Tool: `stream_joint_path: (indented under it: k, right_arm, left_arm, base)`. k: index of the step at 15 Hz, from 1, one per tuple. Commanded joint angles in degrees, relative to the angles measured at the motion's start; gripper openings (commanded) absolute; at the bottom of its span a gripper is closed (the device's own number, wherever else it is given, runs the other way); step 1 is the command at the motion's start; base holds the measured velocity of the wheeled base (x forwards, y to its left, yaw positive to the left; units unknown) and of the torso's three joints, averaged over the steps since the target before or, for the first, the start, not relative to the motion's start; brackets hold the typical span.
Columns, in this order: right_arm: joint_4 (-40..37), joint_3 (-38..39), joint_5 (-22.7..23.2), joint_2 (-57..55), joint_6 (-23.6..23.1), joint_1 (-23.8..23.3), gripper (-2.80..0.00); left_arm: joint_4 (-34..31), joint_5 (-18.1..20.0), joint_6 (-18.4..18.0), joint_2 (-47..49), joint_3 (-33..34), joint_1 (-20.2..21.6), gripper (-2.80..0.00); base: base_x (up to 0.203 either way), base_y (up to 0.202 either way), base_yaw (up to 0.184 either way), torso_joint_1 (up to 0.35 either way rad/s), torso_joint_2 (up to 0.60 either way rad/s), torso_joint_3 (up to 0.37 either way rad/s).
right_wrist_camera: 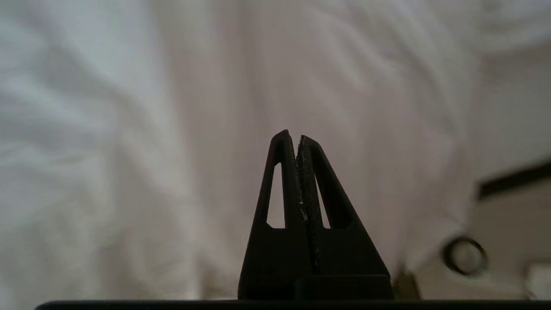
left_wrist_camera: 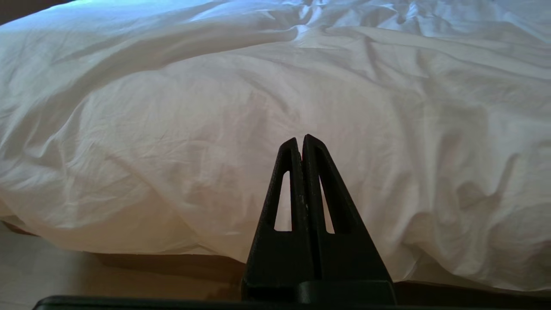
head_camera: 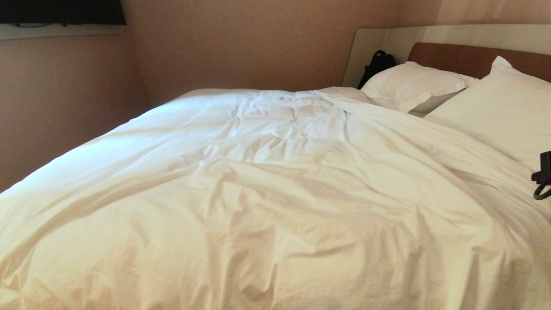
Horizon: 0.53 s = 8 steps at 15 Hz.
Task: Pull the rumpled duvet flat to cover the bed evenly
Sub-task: Flatten the corners of the folded blanket
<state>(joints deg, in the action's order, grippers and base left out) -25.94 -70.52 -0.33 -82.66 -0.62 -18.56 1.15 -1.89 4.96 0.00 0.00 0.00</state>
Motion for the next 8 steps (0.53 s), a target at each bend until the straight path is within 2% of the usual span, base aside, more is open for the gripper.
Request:
stream_joint_path:
  k: [1,4,7,8]
  right_arm:
    - [2.21,2.98,0.22,0.44,-1.88,-5.94,-2.80]
    - [12.12,10.35,1.75,-0.52,-4.98,-15.09,-2.80]
    - [27.56,17.33,9.41,-4.91,-9.33,-22.50,-2.80]
    - [30.35,18.33,11.60,-6.27,-10.32,-23.94,-2.80]
  left_arm:
    - [0.00,-0.04,0.05,0.00,0.00,0.00,-2.80]
    - [0.00,-0.04,0.05,0.00,0.00,0.00,-2.80]
    - [0.00,-0.04,0.05,0.00,0.00,0.00,-2.80]
    - [0.00,-0.04,0.05,0.00,0.00,0.00,-2.80]
  base:
    - [0.000,0.000,0.000,0.000,0.00,0.000]
    - [0.000,0.000,0.000,0.000,0.00,0.000]
    - [0.000,0.000,0.000,0.000,0.00,0.000]
    - [0.000,0.000,0.000,0.000,0.00,0.000]
